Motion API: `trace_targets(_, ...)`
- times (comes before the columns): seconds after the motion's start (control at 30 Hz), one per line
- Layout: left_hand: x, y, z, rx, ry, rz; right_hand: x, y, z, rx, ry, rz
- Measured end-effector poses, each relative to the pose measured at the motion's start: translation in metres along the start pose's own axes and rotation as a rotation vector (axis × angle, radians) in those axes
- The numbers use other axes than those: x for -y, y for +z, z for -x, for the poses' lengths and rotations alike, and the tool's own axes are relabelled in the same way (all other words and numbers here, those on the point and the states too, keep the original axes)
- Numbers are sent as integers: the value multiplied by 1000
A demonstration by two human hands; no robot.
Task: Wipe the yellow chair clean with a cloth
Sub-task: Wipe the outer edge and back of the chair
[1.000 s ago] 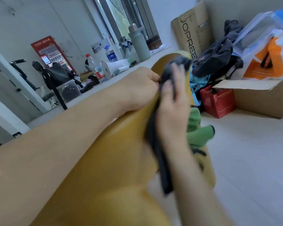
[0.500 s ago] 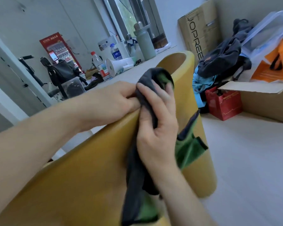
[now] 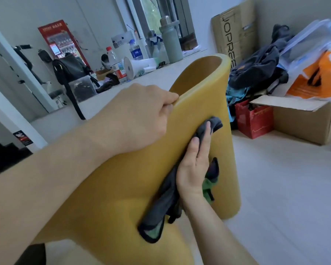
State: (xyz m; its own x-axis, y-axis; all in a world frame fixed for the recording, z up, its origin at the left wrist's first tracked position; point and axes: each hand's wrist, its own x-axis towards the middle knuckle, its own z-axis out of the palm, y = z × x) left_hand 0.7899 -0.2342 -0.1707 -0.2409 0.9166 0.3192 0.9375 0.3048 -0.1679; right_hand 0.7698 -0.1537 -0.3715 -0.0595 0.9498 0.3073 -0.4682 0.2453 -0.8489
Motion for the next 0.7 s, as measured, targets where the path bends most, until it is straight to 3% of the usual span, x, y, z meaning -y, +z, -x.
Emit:
trace_targets(0.07, -1, 3, 3, 2, 4, -1, -10, -11, -23, -38, 316, 1)
trace_targets(0.13, -2, 6, 4, -21, 8, -24, 0, -10, -26, -42, 368, -71)
trace_targets(0.27, -1, 8, 1, -90, 14, 14, 55, 6, -5, 77, -110, -171)
trace_targets(0.33, 1, 8, 1, -86, 52, 5, 70, 8, -8, 111, -384, -92)
trace_targets(0.4, 1, 7, 2, -74, 65, 18, 54, 6, -23, 98, -535, 36)
trace_targets(0.47, 2, 5, 3, -57, 52, 49, 16, -1, -40, 57, -405, 34)
trace_targets(0.6, -1, 1, -1, -2, -28, 151, -32, -9, -32, -71, 136, -68)
trace_targets(0.7, -6, 2, -9, 15, -106, 182, -22, -7, -18, -65, 297, -152)
